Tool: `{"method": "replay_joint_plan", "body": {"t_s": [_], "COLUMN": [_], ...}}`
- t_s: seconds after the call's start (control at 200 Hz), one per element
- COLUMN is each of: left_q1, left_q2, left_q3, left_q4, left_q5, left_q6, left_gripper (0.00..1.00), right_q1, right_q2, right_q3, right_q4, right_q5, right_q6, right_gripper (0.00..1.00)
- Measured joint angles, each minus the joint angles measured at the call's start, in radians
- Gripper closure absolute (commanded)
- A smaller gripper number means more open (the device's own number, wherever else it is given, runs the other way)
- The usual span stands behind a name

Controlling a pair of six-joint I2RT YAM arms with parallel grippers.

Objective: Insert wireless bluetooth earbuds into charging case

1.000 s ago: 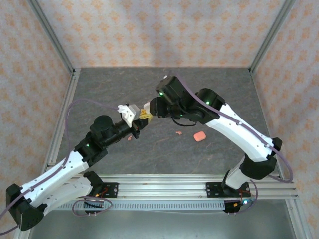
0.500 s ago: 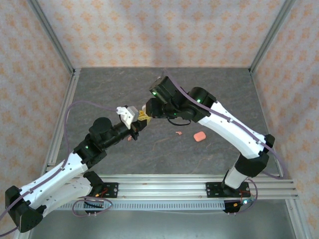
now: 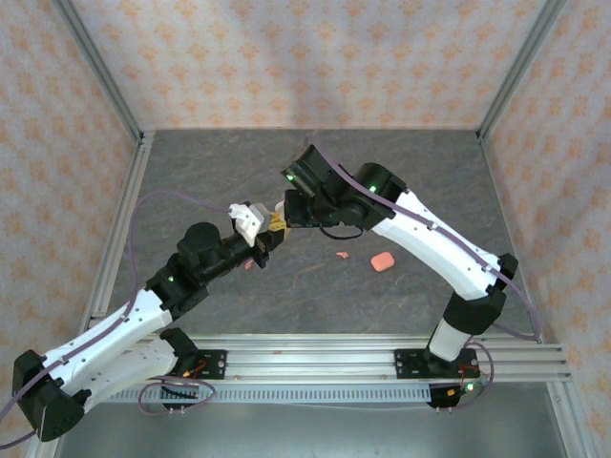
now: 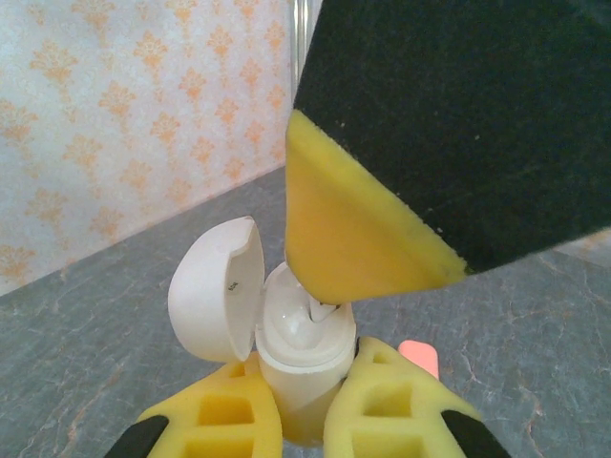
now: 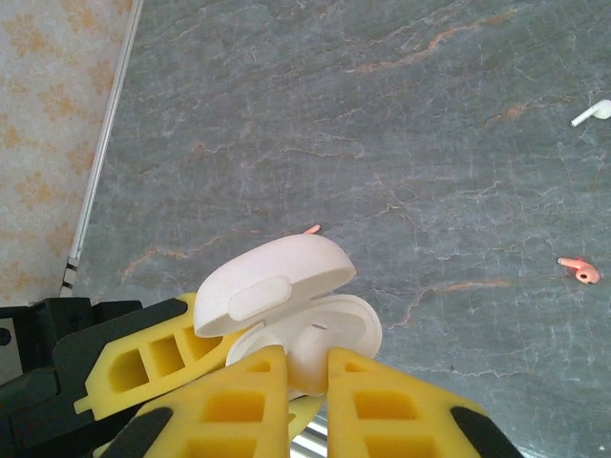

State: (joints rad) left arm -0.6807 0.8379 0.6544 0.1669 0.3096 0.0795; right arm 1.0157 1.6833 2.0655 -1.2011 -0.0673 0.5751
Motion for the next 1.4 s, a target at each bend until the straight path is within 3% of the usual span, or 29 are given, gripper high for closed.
{"method": "replay_joint_plan", "body": {"t_s": [0.175,0.64,0.936,1.396], "left_q1": [0.001,0.0,0.0,0.0], "left_q2": [0.0,-0.023,-0.021,-0.011], "left_q3": [0.024,0.035,0.041,0.045], "left_q4": [-0.038,-0.039,-0.04,-0.05], "left_q5": [0.024,0.167,0.206,0.207], "left_q6": [-0.003,-0.048,-0.061,-0.064], "left_gripper": [1.0,1.0,0.99,0.99], "right_q1": [-0.001,-0.002,-0.008,-0.008], "right_q2": [-0.019,-0.227,-0.235,-0.19], "right_q3": [-0.016,-0.259,-0.267,-0.229], "right_q4": [0.01,0.192,0.209,0.205], "right_q5": [-0.015,-0.113,-0.179,-0.203], "right_q6": [-0.052,-0.257,-0.336,-0.313], "right_gripper": [0.87,0.86,0.63,0.51]}}
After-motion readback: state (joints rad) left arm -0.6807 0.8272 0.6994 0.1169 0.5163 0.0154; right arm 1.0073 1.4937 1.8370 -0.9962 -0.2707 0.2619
